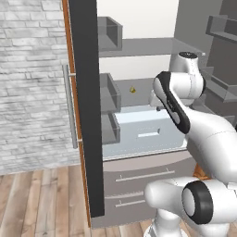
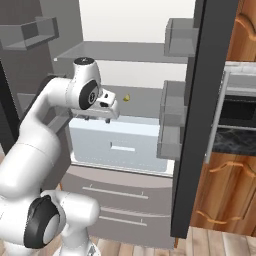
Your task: Fully open the fridge drawer.
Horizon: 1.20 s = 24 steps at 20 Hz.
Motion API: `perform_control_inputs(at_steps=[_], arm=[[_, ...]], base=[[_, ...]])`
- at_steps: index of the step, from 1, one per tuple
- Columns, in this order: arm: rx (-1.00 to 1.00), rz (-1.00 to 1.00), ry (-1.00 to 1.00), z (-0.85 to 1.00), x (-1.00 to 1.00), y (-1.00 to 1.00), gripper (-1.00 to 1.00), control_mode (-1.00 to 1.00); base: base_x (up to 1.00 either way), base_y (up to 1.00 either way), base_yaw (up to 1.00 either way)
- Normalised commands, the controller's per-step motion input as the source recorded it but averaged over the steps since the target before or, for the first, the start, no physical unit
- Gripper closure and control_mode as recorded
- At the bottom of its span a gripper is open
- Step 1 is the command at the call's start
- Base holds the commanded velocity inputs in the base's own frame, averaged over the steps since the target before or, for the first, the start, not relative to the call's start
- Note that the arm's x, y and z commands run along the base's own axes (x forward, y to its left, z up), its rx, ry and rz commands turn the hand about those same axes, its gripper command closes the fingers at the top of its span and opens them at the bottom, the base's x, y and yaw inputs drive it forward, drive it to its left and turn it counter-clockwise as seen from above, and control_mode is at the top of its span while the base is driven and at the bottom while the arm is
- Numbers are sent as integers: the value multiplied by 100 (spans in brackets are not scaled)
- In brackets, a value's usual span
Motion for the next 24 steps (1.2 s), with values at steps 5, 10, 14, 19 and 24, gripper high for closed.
perform_control_inputs(at_steps=[5,10,14,19,24], arm=[[0,0,0,-10,24,0,-100,-100],[0,0,0,0,19,0,-100,-100],[0,0,0,0,15,0,-100,-100],[0,0,-1,-5,25,0,-100,-100],[0,0,0,-13,42,0,-100,-100]], base=[[0,0,0],[0,0,0],[0,0,0],[0,0,0],[0,0,0]])
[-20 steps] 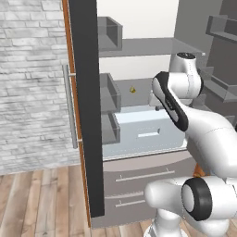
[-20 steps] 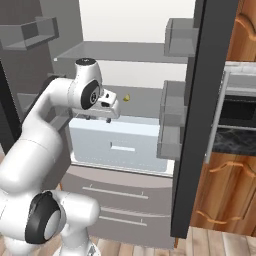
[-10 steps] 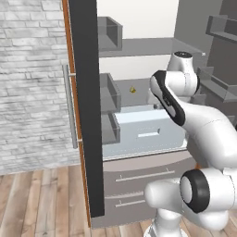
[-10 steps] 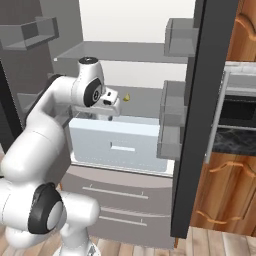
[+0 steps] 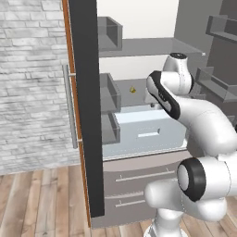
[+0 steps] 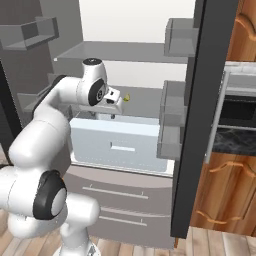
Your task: Fully open the fridge drawer.
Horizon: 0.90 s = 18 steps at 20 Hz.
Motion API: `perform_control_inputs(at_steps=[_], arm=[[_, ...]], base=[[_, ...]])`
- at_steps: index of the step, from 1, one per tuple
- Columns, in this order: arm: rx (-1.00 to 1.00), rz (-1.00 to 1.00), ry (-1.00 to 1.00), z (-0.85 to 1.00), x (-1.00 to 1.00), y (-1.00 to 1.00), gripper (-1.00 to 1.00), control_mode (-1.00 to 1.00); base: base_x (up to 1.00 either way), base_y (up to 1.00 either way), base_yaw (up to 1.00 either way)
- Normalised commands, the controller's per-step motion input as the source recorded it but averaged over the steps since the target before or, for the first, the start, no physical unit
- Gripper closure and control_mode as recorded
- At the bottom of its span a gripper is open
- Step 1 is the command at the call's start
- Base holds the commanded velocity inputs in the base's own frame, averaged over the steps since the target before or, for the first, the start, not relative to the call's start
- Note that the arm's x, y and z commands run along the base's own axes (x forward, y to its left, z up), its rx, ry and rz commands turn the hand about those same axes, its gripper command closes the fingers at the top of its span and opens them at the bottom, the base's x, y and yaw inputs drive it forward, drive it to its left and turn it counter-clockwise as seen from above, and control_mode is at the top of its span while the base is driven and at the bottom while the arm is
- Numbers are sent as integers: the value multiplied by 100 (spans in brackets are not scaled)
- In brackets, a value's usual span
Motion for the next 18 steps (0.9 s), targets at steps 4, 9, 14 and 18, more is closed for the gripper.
perform_control_inputs(at_steps=[4,9,14,18], arm=[[0,-3,0,-9,67,0,-100,-100],[0,-4,0,-2,67,0,-100,-100],[0,0,0,-4,44,0,-100,-100],[0,0,0,-11,31,0,-100,-100]], base=[[0,0,0],[0,0,0],[0,0,0],[0,0,0]])
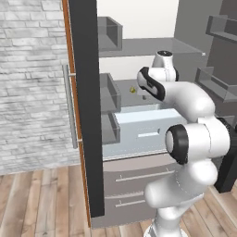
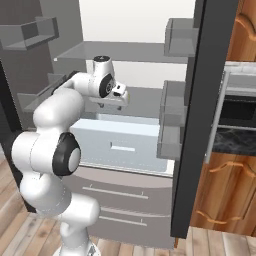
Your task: Fully open the fridge drawer.
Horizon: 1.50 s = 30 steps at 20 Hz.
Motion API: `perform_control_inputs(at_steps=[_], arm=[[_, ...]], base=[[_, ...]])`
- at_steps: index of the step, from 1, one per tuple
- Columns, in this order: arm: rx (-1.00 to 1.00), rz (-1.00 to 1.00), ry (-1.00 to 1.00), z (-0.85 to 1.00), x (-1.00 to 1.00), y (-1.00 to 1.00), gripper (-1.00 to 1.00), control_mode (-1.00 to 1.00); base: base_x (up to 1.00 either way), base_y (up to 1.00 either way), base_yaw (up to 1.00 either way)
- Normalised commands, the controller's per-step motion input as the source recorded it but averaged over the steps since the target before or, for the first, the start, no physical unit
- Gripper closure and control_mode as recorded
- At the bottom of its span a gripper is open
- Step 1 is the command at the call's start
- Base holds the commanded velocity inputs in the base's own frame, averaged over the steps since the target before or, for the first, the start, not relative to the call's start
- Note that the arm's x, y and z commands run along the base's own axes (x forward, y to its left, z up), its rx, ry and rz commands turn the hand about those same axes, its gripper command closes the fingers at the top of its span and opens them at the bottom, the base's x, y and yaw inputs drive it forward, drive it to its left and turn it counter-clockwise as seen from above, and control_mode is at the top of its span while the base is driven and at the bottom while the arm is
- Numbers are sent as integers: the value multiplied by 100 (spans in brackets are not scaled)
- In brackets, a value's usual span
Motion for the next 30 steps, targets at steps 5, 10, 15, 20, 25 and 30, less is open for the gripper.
perform_control_inputs(at_steps=[5,10,15,20,25,30], arm=[[0,0,0,-13,45,0,-100,-100],[0,0,0,-13,44,0,-100,-100],[0,0,0,-18,32,0,-100,-100],[0,0,0,-23,25,0,-100,-100],[0,0,0,-32,12,0,-100,-100],[0,0,0,-30,6,0,-100,-100]], base=[[0,0,0],[0,0,0],[0,0,0],[0,0,0],[0,0,0],[0,0,0]])
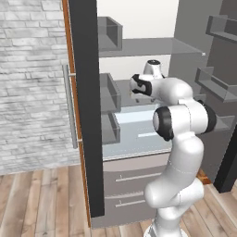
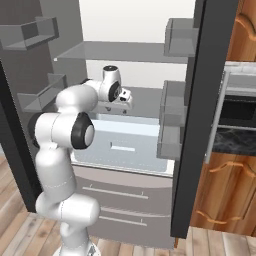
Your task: Fully open the fridge drawer.
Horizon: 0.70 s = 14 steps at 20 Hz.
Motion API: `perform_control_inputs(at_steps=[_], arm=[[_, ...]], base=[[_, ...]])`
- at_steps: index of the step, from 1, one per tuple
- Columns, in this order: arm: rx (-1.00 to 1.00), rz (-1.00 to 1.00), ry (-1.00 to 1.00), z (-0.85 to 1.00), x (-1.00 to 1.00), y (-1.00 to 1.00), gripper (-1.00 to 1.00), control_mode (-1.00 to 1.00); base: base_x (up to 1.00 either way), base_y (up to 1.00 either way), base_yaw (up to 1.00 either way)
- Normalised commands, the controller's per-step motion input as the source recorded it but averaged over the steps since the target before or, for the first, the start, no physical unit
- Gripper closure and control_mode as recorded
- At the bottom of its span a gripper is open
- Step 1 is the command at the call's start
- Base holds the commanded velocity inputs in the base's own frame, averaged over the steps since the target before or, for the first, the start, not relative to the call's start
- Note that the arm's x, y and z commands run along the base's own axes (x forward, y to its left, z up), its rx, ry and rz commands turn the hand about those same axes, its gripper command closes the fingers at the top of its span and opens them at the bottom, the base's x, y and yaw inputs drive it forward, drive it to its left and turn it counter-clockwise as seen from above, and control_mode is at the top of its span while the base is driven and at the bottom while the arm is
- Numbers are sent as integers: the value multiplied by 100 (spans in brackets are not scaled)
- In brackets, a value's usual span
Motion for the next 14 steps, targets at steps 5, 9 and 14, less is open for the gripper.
perform_control_inputs(at_steps=[5,9,14], arm=[[0,0,0,-32,0,0,-100,-100],[0,0,0,-33,0,0,-100,-100],[0,0,0,-34,-2,0,-100,-100]], base=[[0,0,0],[0,0,0],[0,0,0]])
